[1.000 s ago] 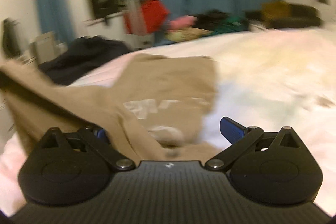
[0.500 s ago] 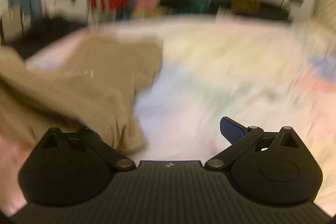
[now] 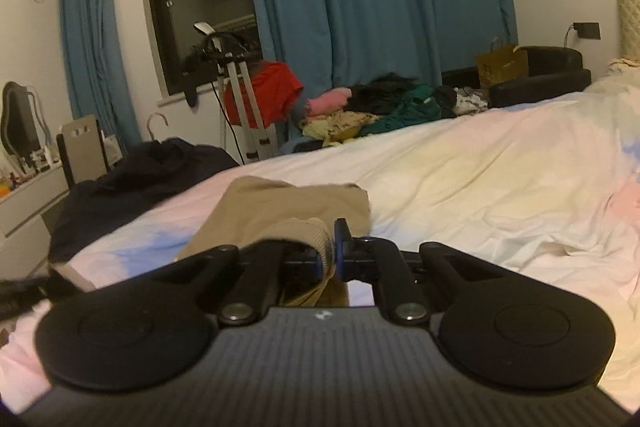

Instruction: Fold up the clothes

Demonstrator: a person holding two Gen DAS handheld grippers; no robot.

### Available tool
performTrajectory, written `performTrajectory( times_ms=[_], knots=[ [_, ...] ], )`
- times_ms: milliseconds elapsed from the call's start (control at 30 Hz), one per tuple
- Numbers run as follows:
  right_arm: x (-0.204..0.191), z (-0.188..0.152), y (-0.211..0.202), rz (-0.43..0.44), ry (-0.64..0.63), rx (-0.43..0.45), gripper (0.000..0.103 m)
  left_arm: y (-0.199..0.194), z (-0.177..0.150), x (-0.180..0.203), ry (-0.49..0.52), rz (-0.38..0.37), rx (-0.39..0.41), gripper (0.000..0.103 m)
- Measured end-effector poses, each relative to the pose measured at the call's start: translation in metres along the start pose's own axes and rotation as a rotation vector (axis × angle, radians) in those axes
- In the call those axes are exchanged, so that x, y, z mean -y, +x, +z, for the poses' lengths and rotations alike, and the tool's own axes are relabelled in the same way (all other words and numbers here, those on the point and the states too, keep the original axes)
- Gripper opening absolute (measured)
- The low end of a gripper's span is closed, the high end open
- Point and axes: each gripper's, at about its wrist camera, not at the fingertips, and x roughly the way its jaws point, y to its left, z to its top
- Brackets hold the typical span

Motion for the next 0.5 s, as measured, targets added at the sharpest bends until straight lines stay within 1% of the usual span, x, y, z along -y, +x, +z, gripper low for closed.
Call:
performTrajectory(
  times_ms=[33, 67, 100, 133, 233, 300, 333, 433, 500],
  knots=[
    [-0.003, 0.004, 0.0, 0.01, -0.001, 0.014, 0.009, 0.002, -0.002, 0.003, 0.029, -0.002, -0.018, 0.029],
    [-0.002, 0.005, -0.005, 0.017, -0.007, 0.028, 0.009, 0.003, -0.004, 0.008, 0.057, -0.012, -0.021, 0.032],
    [-0.003, 0.006, -0.011, 0.02, -0.019, 0.043, 0.009, 0.005, -0.006, 0.014, 0.086, -0.023, -0.025, 0.041],
    [-0.004, 0.007, -0.016, 0.024, -0.031, 0.057, 0.009, 0.006, -0.009, 0.019, 0.114, -0.033, -0.029, 0.047],
    [-0.007, 0.013, -0.017, 0.033, -0.054, 0.077, 0.009, 0.01, -0.016, 0.036, 0.2, -0.064, -0.04, 0.054],
    [-0.008, 0.014, -0.016, 0.042, -0.06, 0.079, 0.009, 0.013, -0.021, 0.049, 0.273, -0.072, -0.034, 0.054],
    [-0.007, 0.015, -0.015, 0.042, -0.061, 0.079, 0.009, 0.015, -0.025, 0.056, 0.31, -0.052, -0.023, 0.056],
    [-0.003, 0.015, -0.013, 0.023, -0.062, 0.073, 0.01, 0.021, -0.028, 0.059, 0.303, 0.066, 0.0, 0.056],
    [-0.004, 0.012, -0.007, -0.015, -0.108, 0.042, 0.011, 0.016, -0.021, 0.045, 0.193, 0.137, 0.053, 0.055]
  ],
)
